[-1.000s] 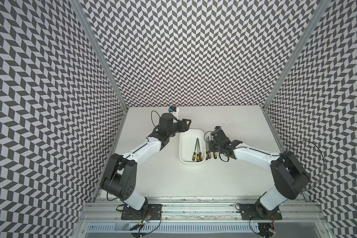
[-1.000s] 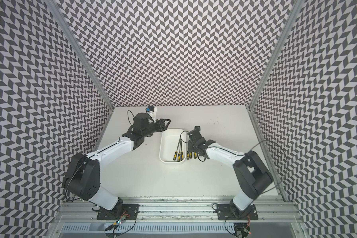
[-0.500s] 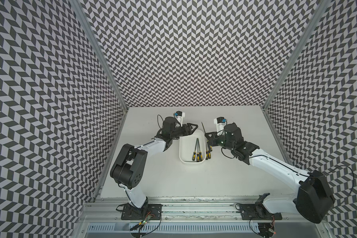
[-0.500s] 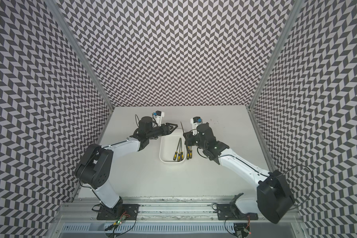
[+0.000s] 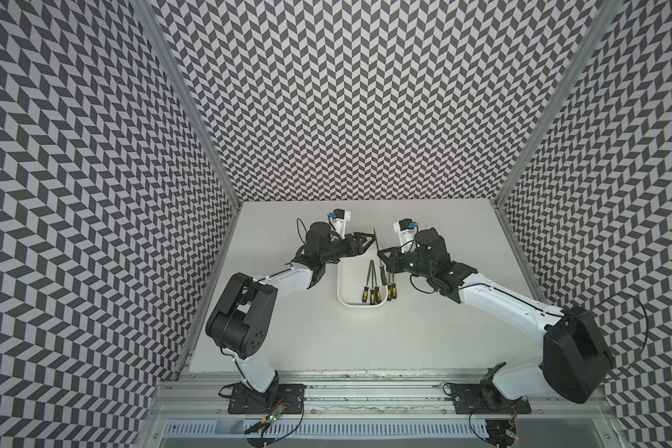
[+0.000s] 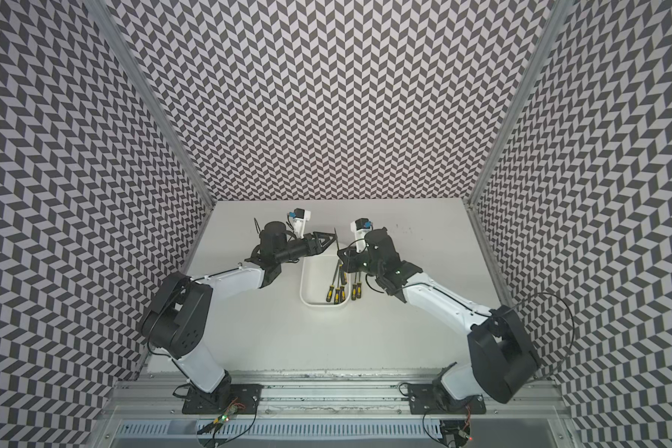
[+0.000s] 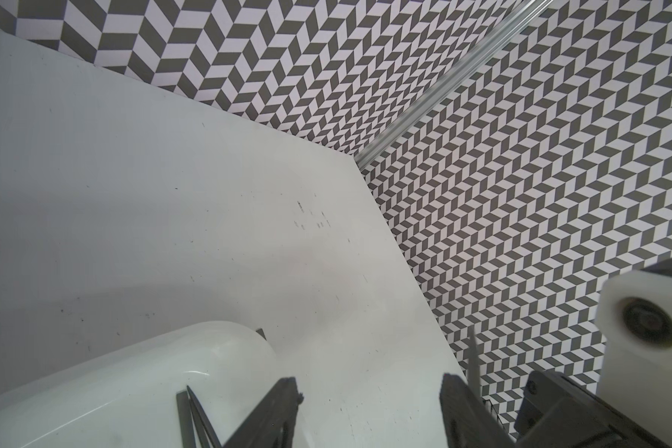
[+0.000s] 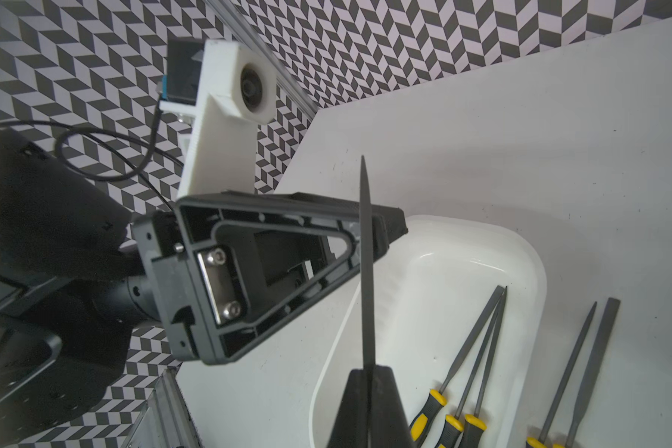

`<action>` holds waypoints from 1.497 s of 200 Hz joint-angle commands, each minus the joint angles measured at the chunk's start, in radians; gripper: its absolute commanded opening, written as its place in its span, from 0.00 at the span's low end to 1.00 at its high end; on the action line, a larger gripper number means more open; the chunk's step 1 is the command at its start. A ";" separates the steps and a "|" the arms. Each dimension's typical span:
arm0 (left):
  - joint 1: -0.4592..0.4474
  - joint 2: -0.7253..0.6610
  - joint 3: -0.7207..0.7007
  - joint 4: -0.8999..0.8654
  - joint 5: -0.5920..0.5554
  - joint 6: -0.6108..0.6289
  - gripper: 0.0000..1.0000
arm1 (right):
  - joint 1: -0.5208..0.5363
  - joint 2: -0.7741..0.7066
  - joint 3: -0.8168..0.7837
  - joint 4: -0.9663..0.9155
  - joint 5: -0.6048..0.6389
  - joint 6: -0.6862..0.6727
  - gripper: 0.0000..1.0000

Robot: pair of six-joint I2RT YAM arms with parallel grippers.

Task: Put the file tool into the storage box
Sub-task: Place the file tool in the storage box.

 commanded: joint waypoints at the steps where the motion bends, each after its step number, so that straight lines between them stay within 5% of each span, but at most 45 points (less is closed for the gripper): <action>1: -0.036 -0.042 0.003 0.048 0.035 0.010 0.63 | -0.003 0.020 0.029 0.058 -0.029 -0.011 0.00; 118: -0.038 -0.127 0.030 -0.134 -0.087 0.137 0.62 | -0.062 -0.028 0.016 0.035 0.036 -0.028 0.00; 299: -0.084 -0.069 0.061 -0.072 -0.057 0.110 0.61 | -0.075 0.009 0.036 0.058 -0.082 0.000 0.00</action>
